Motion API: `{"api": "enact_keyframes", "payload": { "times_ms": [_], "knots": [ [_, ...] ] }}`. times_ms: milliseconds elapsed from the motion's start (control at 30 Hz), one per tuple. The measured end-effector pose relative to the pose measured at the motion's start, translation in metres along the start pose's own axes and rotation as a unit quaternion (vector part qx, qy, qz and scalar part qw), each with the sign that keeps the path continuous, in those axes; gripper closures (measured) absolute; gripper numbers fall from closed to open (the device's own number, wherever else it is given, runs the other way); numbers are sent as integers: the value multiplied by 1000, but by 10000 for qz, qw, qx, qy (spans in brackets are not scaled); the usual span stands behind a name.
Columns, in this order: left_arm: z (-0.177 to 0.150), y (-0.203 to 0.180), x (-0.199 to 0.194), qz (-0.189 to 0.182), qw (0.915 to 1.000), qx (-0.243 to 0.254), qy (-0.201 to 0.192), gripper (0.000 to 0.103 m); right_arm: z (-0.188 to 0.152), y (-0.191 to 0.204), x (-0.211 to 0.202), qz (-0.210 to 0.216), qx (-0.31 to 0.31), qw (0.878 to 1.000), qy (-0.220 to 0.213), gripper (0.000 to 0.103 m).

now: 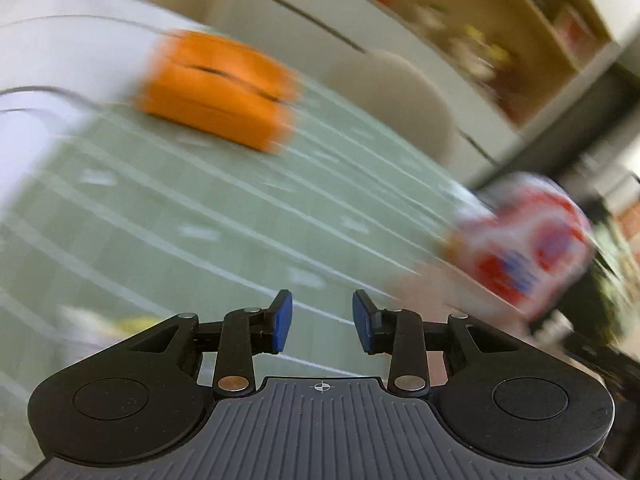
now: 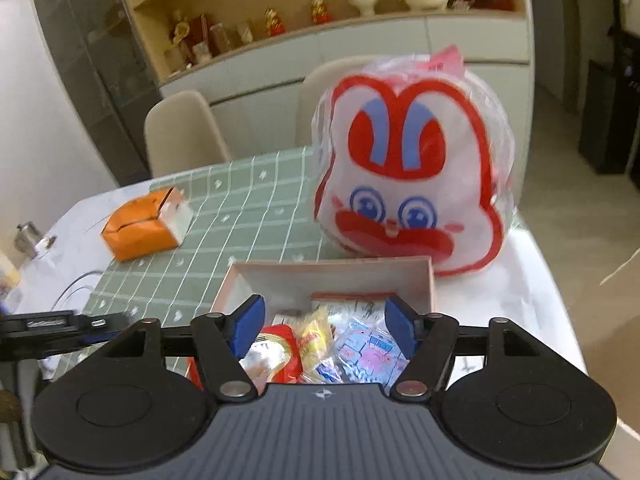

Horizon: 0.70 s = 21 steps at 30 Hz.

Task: Organize snacks
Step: 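Grasp the blue-and-white noodle snack packet with the right tool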

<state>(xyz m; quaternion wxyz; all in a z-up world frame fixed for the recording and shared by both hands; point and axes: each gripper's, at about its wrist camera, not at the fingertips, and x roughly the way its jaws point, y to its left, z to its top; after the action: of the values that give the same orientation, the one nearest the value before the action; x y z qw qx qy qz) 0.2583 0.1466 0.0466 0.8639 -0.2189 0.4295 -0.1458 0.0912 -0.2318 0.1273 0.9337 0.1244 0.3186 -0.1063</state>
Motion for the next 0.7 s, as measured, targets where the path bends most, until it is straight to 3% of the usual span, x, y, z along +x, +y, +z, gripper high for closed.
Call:
{"api": "enact_keyframes", "payload": {
  "times_ms": [133,233,333,433,533,600,700],
  "knots": [
    [11,61,-21,832,9953,-376,-313,66,-16,35,-9,31,-531,9986,-74,34],
    [7,79,-13,831,9960,-320,34,66,-54,79,-16,318,-1240,9918,-12,33],
    [-3,68,-6,816,9964,28,228,67,-101,121,-16,810,-1822,9794,306,33],
    [-15,57,-13,535,9967,316,515,68,-144,160,-15,1787,-2323,9512,965,33],
    [-34,50,-27,437,9950,600,665,69,-180,195,-20,2467,-2863,9167,1295,33],
    [-43,48,-42,381,9961,561,557,69,-199,212,-23,2655,-3233,8973,1412,33],
    [-52,51,-67,323,9974,416,500,68,-219,225,-26,2635,-3601,8831,1452,33]
  ]
}}
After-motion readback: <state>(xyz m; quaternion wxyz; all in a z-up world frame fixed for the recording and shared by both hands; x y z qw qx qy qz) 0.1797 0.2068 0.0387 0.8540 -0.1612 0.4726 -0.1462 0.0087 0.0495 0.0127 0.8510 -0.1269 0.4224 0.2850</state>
